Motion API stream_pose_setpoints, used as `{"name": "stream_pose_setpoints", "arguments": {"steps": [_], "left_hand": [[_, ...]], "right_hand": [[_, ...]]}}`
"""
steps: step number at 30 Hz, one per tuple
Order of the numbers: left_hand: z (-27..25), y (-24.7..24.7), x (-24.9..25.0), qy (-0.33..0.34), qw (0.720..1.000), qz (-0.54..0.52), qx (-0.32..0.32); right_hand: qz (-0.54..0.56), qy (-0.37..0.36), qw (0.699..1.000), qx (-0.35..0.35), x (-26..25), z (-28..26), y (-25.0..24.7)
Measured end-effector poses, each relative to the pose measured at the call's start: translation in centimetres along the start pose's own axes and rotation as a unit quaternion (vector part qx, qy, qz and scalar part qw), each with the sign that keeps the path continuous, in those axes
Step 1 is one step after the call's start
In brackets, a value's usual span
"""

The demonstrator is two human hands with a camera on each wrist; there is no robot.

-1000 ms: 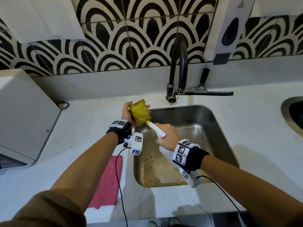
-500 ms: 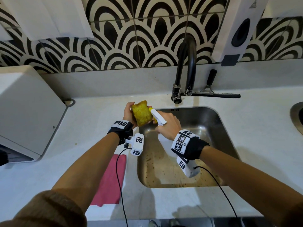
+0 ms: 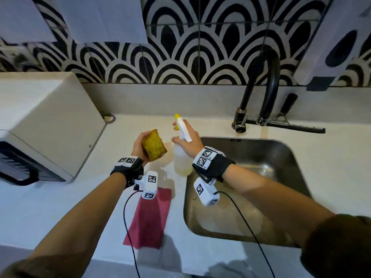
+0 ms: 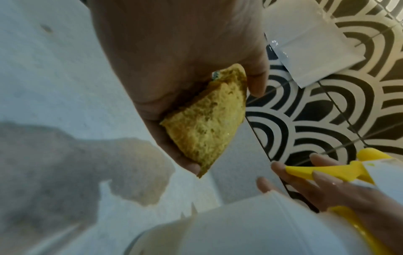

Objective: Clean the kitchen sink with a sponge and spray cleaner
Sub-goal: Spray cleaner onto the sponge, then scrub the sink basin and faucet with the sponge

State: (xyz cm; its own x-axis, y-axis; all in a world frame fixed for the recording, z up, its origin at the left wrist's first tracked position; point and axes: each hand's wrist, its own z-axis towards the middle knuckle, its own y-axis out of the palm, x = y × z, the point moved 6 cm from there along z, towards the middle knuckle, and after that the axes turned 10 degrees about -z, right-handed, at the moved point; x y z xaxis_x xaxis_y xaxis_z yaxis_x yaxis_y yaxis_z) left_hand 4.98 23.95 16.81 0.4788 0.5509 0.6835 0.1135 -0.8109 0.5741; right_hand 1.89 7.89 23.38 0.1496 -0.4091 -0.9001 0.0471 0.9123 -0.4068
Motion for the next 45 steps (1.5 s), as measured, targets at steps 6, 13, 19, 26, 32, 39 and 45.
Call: {"name": "stream_pose_setpoints", "arguments": {"steps": [6,13,19,26,32,39,45], "left_hand": [[-1.4,-5.8,3.0,0.035,0.998,-0.013,0.059],[-1.6,-7.6,3.8,0.033,0.997,-0.010,0.076],[-1.9,-6.4,2.4,0.014,0.998,-0.010,0.064],[-4.0,-6.0,-1.1,0.034,0.994,-0.025,0.104],[-7.1,-4.9,-6.8,-0.007,0.995,-0.033,0.094],[-8.3,-0.5,-14.0,-0.091,0.986,0.124,0.070],[-7.1,7.1,-16.3,-0.111,0.975,0.190,-0.012]], "right_hand": [[-0.001,-0.037,0.999,-0.017,-1.4,2.1,4.6],[-0.023,-0.029,0.998,-0.046,-1.1,3.3,6.9],[-0.075,0.025,0.993,-0.090,1.0,1.7,6.3],[-0.132,0.063,0.979,-0.140,3.9,-2.3,2.6],[-0.092,0.099,0.977,-0.167,6.7,-6.5,-1.1],[-0.025,0.174,0.950,-0.259,10.7,-10.8,-0.9],[0.168,0.245,0.927,-0.230,11.6,-12.2,-2.3]]}}
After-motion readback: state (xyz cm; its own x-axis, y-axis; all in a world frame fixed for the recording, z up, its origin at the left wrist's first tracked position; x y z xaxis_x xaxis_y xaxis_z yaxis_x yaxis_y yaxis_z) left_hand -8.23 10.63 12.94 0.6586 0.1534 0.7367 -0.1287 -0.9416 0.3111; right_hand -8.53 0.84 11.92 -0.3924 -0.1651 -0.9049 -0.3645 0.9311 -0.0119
